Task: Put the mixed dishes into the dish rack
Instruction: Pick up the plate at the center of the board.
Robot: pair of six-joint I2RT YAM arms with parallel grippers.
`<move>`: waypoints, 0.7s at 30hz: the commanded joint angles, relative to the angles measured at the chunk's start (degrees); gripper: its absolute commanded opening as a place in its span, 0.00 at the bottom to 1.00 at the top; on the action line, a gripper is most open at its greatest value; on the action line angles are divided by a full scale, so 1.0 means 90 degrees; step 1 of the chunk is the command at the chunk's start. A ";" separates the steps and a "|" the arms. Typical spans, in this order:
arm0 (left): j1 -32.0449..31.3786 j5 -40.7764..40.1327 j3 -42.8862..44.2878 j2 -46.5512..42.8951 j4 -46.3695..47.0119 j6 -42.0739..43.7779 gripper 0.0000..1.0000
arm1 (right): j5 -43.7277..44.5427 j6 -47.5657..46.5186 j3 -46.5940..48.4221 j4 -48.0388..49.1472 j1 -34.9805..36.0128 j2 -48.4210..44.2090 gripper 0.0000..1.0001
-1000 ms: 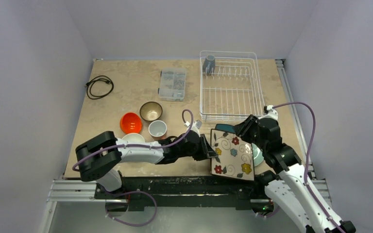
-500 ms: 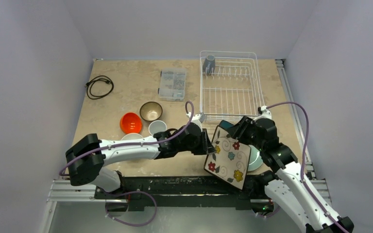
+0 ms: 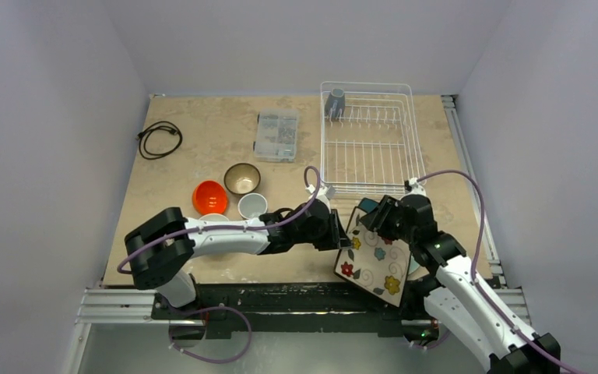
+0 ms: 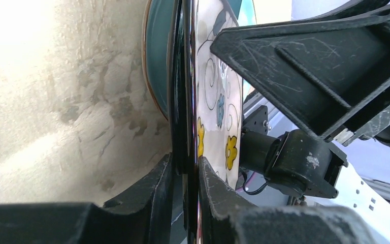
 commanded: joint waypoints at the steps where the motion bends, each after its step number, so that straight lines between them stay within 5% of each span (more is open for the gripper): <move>1: 0.0040 0.0513 0.0190 -0.0020 0.1756 -0.0434 0.00 | 0.0135 0.0140 -0.0089 0.0290 0.0016 0.0120 0.41; 9: 0.0207 0.0823 -0.0107 0.0279 0.1945 -0.0659 0.00 | 0.0134 0.0434 -0.0546 0.0676 0.0015 0.0527 0.39; 17: 0.0229 0.0904 -0.0413 0.0137 0.1880 -0.0802 0.41 | 0.0110 0.0583 -0.0816 0.0943 0.0010 0.0663 0.38; 21: 0.0222 0.1074 -0.0704 0.0060 0.2040 -0.0983 0.50 | 0.0107 0.0584 -0.0784 0.0974 0.0017 0.0687 0.38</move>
